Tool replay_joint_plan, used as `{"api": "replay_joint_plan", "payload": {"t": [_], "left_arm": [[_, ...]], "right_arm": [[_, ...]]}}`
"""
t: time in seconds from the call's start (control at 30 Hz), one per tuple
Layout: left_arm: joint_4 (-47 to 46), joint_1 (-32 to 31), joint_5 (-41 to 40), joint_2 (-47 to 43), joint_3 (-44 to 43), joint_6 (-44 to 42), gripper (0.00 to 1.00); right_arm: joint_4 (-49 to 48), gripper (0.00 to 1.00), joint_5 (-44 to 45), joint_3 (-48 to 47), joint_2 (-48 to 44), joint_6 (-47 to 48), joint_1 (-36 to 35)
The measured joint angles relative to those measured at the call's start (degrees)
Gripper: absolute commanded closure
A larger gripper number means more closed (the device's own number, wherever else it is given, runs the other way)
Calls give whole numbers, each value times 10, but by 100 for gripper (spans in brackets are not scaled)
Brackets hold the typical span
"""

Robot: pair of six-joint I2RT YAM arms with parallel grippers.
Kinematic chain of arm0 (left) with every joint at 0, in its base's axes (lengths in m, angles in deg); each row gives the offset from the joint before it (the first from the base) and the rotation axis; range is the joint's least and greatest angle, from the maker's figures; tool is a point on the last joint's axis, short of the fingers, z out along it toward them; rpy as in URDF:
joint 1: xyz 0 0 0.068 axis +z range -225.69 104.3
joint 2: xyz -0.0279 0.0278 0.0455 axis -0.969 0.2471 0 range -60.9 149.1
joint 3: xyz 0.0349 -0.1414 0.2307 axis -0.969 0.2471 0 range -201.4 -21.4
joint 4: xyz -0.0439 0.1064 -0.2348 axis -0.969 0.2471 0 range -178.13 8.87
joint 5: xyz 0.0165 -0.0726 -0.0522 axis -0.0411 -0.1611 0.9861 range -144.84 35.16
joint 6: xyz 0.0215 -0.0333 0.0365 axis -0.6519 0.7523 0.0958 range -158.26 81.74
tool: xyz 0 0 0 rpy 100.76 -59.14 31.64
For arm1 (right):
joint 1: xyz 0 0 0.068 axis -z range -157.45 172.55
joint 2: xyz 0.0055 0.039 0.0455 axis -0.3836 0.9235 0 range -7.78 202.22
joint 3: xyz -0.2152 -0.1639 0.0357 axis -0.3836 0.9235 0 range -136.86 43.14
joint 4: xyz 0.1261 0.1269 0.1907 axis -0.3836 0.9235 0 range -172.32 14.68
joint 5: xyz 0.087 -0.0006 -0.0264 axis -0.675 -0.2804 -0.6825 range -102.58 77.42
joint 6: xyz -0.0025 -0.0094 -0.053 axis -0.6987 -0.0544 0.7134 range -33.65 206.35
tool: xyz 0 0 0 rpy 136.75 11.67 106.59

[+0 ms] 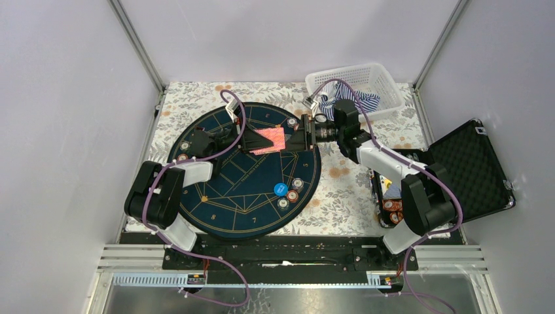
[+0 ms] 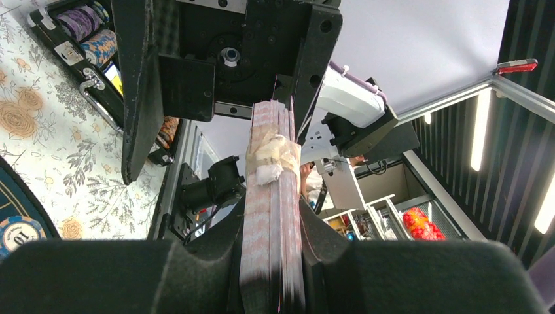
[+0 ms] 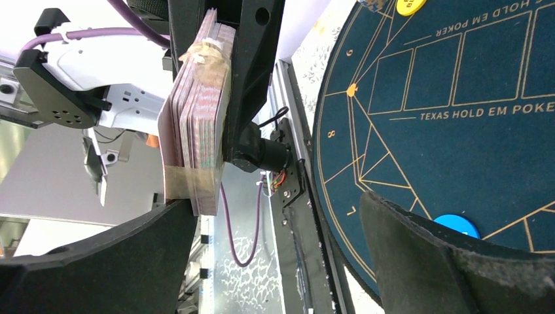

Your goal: Distribute texas hold em gaming equipment

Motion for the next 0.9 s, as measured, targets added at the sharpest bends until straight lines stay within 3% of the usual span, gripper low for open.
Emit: {"api": "replay_joint_plan", "payload": {"t": [0.13, 0.33, 0.5, 0.7, 0.9], "left_arm": [[3, 3, 10, 1, 0, -10, 100], [52, 11, 19, -2, 13, -52, 100], [116, 7, 27, -6, 20, -94, 100], [220, -26, 30, -22, 21, -168, 100], [327, -60, 29, -50, 20, -249, 100]], "right_arm": [[93, 0, 6, -30, -5, 82, 2], [372, 0, 103, -122, -52, 384, 7], [508, 0, 195, -178, -76, 558, -15], [593, 0, 294, -209, -79, 697, -108], [636, 0, 341, -241, -68, 773, -156]]}}
